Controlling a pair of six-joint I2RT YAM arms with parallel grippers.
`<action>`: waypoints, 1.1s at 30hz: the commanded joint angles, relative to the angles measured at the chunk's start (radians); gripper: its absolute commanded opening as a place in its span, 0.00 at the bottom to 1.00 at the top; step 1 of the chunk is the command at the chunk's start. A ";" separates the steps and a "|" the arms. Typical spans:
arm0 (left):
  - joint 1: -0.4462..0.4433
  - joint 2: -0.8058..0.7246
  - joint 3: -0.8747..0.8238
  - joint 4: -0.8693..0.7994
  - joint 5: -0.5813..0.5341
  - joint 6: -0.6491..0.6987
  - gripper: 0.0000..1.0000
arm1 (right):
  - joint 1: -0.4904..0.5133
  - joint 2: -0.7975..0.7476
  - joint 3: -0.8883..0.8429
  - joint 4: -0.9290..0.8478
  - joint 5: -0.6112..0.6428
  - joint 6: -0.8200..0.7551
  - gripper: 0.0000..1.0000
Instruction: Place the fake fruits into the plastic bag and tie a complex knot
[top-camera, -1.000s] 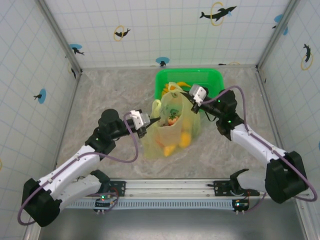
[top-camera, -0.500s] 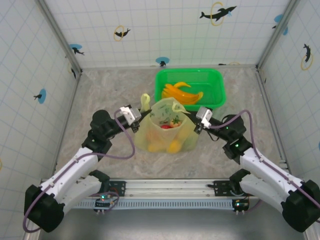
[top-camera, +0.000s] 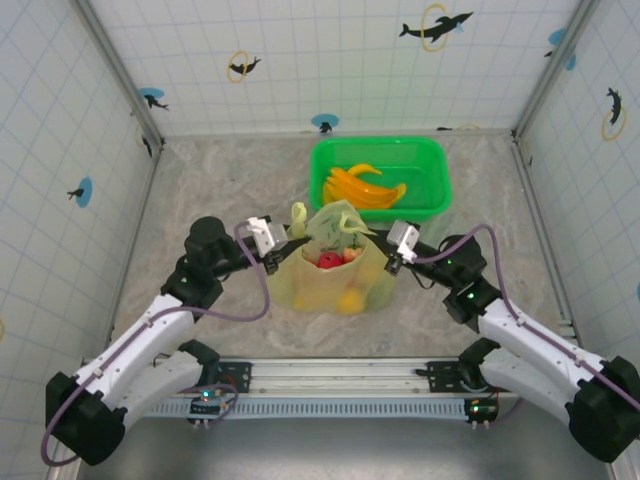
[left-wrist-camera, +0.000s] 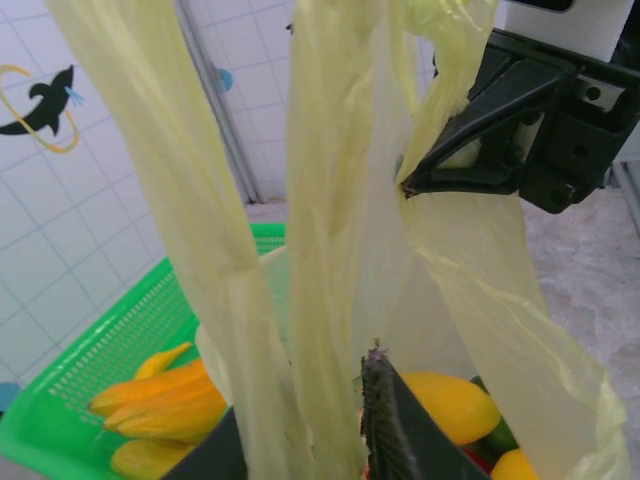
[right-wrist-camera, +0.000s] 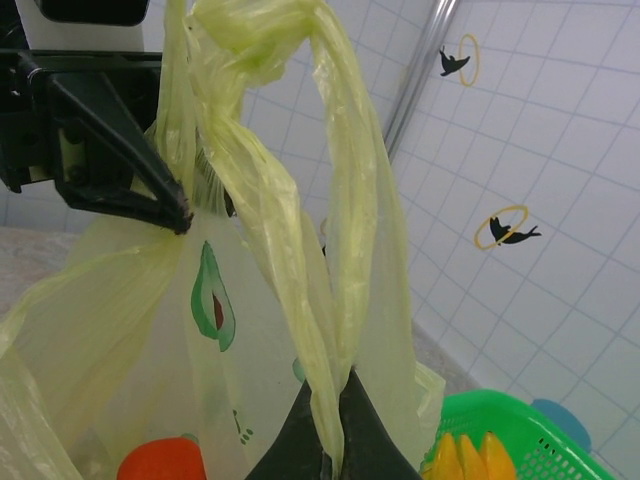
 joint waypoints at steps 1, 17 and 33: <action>-0.002 -0.015 0.027 0.038 -0.037 0.004 0.19 | 0.014 0.005 0.030 0.015 0.003 -0.019 0.00; -0.079 0.215 0.276 -0.223 -0.107 -0.018 0.00 | 0.158 0.083 0.161 -0.178 0.090 -0.240 0.00; -0.185 0.276 0.345 -0.411 -0.238 0.028 0.12 | 0.184 0.156 0.262 -0.229 0.203 -0.256 0.00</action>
